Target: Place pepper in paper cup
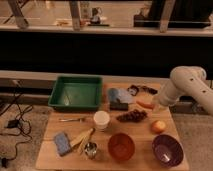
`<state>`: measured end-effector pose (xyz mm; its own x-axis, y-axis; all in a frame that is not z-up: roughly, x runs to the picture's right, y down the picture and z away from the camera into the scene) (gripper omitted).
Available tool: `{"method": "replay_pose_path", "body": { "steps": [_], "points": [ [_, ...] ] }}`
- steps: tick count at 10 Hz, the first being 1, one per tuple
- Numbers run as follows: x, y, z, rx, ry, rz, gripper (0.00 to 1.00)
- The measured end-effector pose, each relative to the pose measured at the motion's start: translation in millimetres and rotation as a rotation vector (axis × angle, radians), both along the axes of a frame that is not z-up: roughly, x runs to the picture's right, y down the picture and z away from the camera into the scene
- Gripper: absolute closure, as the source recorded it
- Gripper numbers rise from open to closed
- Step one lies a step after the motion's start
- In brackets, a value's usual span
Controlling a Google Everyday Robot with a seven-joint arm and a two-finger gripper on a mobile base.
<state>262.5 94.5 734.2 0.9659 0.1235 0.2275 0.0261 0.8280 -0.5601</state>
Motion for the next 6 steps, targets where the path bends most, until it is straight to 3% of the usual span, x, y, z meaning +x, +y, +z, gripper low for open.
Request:
{"method": "replay_pose_path", "body": {
  "steps": [2,6],
  "points": [
    [-10,18,-7.9,-0.086,-0.046,0.026,0.96],
    [-10,20,-7.9,-0.094,-0.047,0.029,0.96]
  ]
}}
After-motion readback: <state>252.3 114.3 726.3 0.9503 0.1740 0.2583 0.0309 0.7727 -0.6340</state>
